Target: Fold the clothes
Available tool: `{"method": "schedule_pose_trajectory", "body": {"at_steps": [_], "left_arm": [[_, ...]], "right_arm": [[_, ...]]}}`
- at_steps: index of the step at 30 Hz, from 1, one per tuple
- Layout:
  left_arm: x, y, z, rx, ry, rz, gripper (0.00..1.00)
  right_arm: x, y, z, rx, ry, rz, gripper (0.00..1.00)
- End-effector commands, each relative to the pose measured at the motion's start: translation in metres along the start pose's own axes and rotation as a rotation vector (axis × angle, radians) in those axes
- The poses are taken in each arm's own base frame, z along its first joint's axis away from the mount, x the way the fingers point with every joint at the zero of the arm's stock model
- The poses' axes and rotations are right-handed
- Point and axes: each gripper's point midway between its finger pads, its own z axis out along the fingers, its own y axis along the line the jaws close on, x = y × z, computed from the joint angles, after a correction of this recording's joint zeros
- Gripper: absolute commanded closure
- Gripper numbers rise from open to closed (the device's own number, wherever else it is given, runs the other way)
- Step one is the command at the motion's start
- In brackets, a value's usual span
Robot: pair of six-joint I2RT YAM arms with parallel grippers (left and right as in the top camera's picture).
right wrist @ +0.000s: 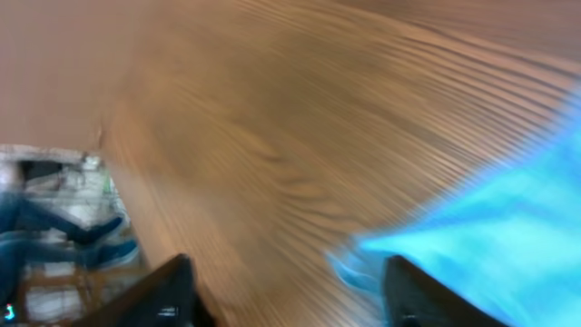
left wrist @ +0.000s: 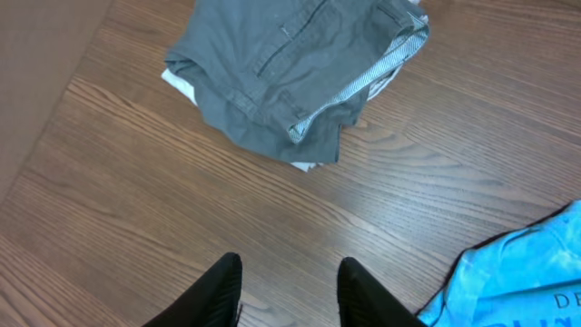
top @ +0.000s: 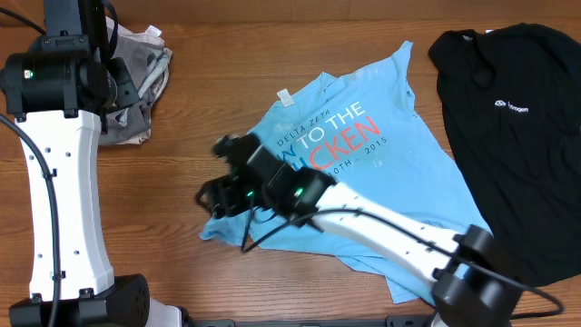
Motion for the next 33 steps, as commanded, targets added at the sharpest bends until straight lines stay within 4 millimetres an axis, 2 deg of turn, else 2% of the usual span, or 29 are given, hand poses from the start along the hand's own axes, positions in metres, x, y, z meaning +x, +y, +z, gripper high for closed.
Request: {"method": "schedule_pose_trajectory", "body": {"at_steps": [1, 3, 6, 9, 12, 15, 21, 26, 31, 33], "left_arm": [[-0.003, -0.011, -0.007, 0.082, -0.005, 0.023, 0.60], [0.002, -0.026, -0.009, 0.167, 0.017, 0.065, 0.59], [0.015, -0.045, -0.013, 0.271, 0.067, 0.118, 0.57], [0.036, -0.061, -0.016, 0.334, 0.141, 0.172, 0.55], [0.061, -0.071, -0.013, 0.336, 0.218, 0.228, 0.52], [0.085, -0.082, -0.007, 0.334, 0.291, 0.283, 0.51], [0.162, -0.113, 0.013, 0.335, 0.479, 0.451, 0.53], [0.219, -0.122, 0.035, 0.275, 0.578, 0.548, 0.52], [0.275, -0.132, 0.051, 0.337, 0.703, 0.574, 0.53], [0.291, -0.132, 0.064, 0.337, 0.711, 0.587, 0.53]], "right_arm": [[-0.059, -0.003, -0.080, 0.037, -0.164, 0.051, 0.16], [-0.067, -0.023, -0.115, 0.108, -0.184, 0.120, 0.11], [-0.068, -0.053, -0.167, 0.200, -0.199, 0.216, 0.08], [-0.054, -0.090, -0.215, 0.294, -0.201, 0.339, 0.00], [-0.035, -0.123, -0.249, 0.376, -0.192, 0.465, 0.00], [-0.024, -0.146, -0.263, 0.426, -0.179, 0.549, 0.00], [-0.021, -0.185, -0.278, 0.533, -0.194, 0.611, 0.00], [-0.022, -0.204, -0.288, 0.596, -0.216, 0.619, 0.00], [-0.023, -0.213, -0.296, 0.615, -0.233, 0.613, 0.00], [-0.024, -0.215, -0.298, 0.617, -0.237, 0.617, 0.01]]}}
